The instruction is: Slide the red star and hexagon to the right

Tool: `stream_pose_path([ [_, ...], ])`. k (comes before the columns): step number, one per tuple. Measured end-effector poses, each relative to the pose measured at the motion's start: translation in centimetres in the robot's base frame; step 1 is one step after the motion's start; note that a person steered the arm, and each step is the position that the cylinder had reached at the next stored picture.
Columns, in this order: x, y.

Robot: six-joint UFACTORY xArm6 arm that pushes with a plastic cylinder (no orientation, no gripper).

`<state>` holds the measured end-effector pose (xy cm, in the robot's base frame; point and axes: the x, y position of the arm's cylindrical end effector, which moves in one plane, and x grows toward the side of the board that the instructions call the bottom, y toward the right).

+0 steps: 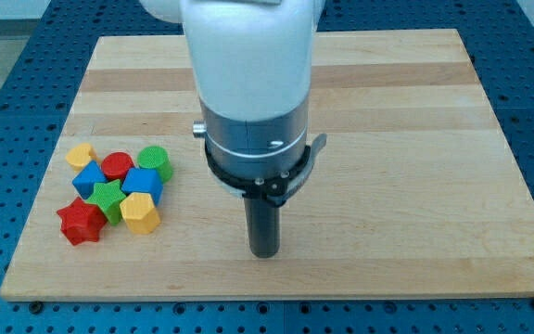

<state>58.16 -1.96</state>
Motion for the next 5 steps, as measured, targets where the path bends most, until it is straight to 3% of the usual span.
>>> stream_pose_path([
  [1, 1.9, -1.2],
  [2, 1.9, -7.0],
  [4, 2.2, -24.0],
  [5, 0.0, -26.6],
])
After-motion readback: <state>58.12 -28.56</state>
